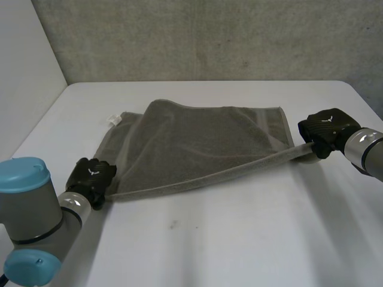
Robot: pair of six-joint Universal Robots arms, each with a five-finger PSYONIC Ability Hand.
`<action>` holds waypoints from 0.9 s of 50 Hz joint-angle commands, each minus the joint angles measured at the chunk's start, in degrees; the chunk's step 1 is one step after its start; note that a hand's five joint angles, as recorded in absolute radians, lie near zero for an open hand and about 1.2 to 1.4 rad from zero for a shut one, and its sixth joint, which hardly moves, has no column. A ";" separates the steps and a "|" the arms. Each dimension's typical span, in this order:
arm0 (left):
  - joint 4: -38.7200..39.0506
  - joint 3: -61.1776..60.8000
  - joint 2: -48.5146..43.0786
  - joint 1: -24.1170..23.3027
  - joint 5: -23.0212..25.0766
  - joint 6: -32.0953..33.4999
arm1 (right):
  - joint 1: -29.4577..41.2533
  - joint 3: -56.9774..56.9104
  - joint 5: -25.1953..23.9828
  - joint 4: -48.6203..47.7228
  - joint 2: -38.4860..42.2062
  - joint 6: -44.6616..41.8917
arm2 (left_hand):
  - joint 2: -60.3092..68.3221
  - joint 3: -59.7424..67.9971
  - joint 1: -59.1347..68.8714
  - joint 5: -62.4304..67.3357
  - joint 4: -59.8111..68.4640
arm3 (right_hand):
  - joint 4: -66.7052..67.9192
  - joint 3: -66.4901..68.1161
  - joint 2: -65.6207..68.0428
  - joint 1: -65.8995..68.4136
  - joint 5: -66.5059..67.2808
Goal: Fold the towel.
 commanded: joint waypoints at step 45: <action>-7.86 2.65 14.23 0.77 6.26 -0.09 | -10.31 4.11 -8.91 18.64 -8.03 -20.40 | 35.14 35.16 35.21 35.80 35.62 | 2.78 3.61 3.85 3.63 2.89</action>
